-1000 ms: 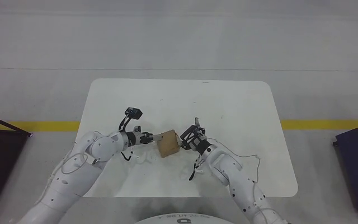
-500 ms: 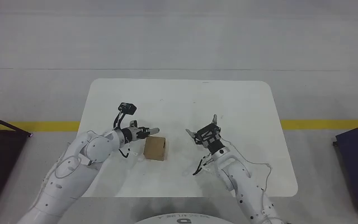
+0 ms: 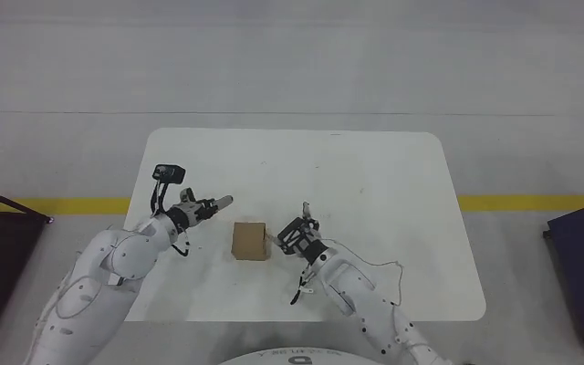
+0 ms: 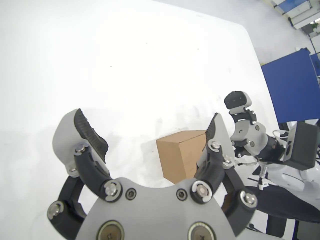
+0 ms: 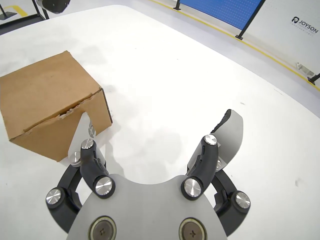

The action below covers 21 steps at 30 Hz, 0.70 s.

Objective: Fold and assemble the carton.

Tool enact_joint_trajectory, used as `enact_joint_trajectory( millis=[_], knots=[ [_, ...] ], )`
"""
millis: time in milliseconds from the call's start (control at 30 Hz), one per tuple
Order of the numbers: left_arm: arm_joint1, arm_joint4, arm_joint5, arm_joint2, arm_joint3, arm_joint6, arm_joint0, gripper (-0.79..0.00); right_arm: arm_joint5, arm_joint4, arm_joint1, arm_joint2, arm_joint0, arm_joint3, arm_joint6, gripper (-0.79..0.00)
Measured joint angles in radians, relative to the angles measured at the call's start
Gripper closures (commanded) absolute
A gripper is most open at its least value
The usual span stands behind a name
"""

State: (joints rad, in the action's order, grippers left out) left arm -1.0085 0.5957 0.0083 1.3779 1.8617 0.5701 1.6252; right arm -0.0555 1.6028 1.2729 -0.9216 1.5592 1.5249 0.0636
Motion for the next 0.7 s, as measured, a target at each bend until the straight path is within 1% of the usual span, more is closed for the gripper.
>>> enact_joint_trajectory(
  millis=[100, 200, 267, 333, 367, 467, 533, 600, 700],
  knots=[
    [0.004, 0.025, 0.028, 0.046, 0.024, -0.031, 0.038, -0.785, 0.023, 0.020, 0.015, 0.050, -0.034, -0.033, -0.006, -0.785],
    [0.007, 0.058, 0.052, 0.081, 0.044, -0.051, 0.067, -0.785, 0.045, 0.012, 0.024, 0.068, -0.049, -0.048, 0.001, -0.785],
    [0.008, 0.081, 0.070, 0.102, 0.054, -0.065, 0.081, -0.785, 0.062, 0.002, 0.024, 0.060, -0.044, -0.042, 0.015, -0.785],
    [0.009, 0.118, 0.104, 0.130, 0.071, -0.087, 0.096, -0.785, 0.087, -0.014, 0.018, 0.027, -0.023, -0.008, 0.039, -0.785],
    [0.010, 0.137, 0.122, 0.143, 0.079, -0.098, 0.102, -0.785, 0.100, -0.020, 0.013, 0.003, -0.007, 0.016, 0.050, -0.785],
    [0.013, 0.241, 0.196, 0.195, 0.115, -0.144, 0.133, -0.785, 0.149, -0.034, -0.012, -0.112, 0.072, 0.139, 0.072, -0.785],
    [0.013, 0.313, 0.253, 0.230, 0.146, -0.170, 0.166, -0.785, 0.163, -0.038, -0.032, -0.220, 0.146, 0.252, 0.069, -0.785],
    [0.013, 0.358, 0.287, 0.264, 0.172, -0.168, 0.200, -0.785, 0.149, -0.046, -0.050, -0.332, 0.225, 0.372, 0.051, -0.785],
    [0.014, 0.399, 0.302, 0.310, 0.204, -0.149, 0.233, -0.785, 0.114, -0.058, -0.067, -0.470, 0.328, 0.523, 0.023, -0.785]
  ],
)
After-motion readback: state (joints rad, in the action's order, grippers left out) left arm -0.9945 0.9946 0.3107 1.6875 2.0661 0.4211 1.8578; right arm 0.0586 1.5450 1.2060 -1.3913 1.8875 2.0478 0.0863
